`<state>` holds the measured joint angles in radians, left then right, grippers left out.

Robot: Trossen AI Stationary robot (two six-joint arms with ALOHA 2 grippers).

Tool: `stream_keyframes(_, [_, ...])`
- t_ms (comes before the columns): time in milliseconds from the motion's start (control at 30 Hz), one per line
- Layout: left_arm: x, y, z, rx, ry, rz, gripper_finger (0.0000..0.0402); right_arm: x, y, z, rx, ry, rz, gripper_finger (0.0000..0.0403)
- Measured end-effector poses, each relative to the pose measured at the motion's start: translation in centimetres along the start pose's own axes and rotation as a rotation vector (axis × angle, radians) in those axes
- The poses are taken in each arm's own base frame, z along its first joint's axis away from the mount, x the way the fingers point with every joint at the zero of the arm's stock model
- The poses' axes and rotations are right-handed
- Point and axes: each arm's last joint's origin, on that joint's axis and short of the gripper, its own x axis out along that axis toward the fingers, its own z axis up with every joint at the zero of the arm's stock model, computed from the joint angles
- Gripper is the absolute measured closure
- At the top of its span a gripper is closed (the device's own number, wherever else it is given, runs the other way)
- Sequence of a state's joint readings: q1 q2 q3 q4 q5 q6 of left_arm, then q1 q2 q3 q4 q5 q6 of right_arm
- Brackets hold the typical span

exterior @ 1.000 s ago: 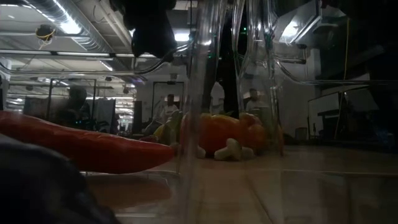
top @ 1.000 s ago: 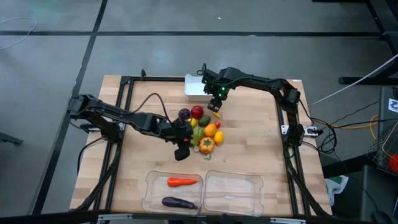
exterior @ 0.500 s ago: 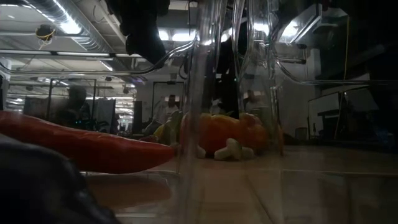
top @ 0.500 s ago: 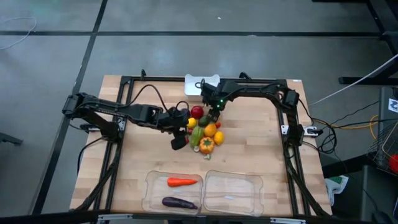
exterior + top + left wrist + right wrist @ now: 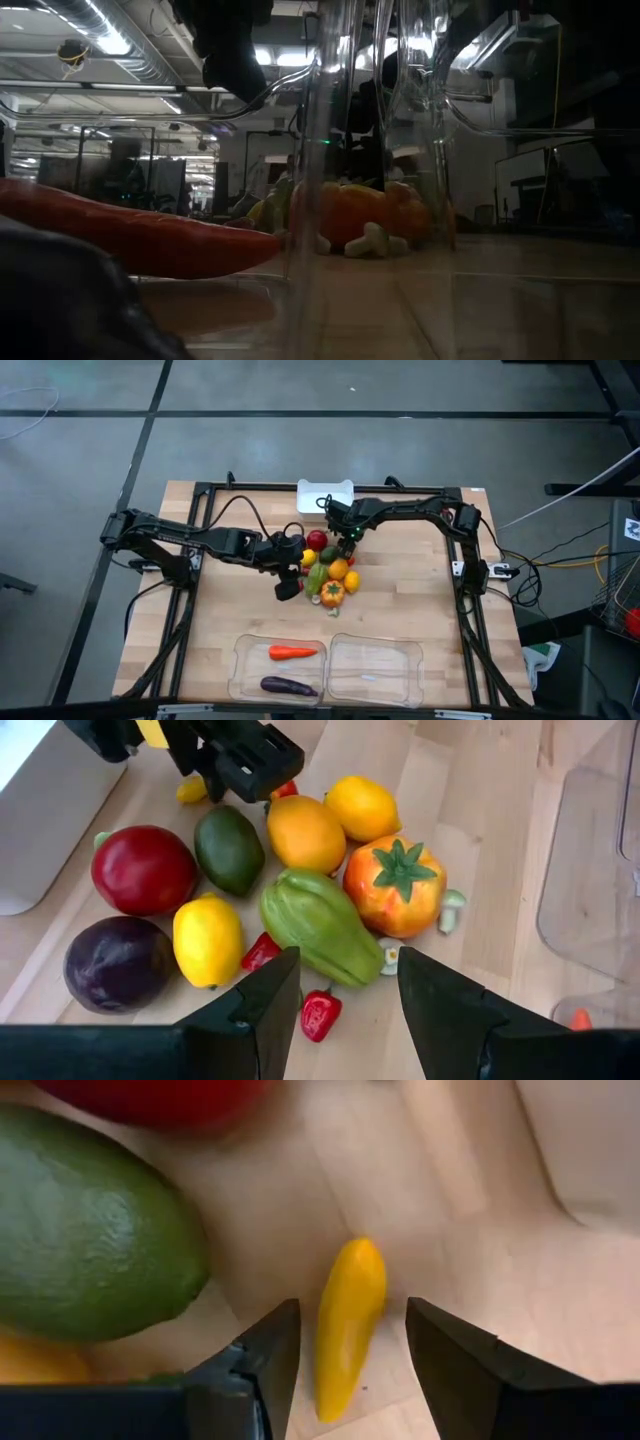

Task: Sort produce into baskets
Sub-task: Put the yellow chili pepper into the white bin

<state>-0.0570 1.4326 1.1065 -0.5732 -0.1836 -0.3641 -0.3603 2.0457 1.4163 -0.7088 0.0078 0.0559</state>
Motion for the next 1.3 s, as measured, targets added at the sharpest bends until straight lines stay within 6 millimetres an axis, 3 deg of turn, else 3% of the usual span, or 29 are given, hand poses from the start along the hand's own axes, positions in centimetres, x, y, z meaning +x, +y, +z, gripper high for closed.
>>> stream_keyframes(200, [0.0,0.0,0.0,-0.001,0.0,0.0,0.0235,0.1,0.0,-0.1,-0.001,0.002,0.001,0.0239])
stream_keyframes(567, [0.0,0.0,0.0,-0.005,0.0,0.0,0.0235,0.1,0.0,-0.1,-0.01,0.002,0.003,0.0354])
stream_keyframes(767, [0.0,0.0,0.0,-0.022,0.0,0.0,0.0235,-0.3,0.0,0.0,-0.032,0.027,-0.001,0.0358])
stream_keyframes(1033, [0.0,0.0,0.0,-0.022,0.0,0.0,0.0235,-4.0,0.1,2.2,-0.113,0.022,-0.001,0.0352])
stream_keyframes(1300, [0.0,0.0,0.0,-0.022,-0.001,0.0,0.0235,-8.0,0.0,5.5,-0.242,-0.165,-0.091,0.0353])
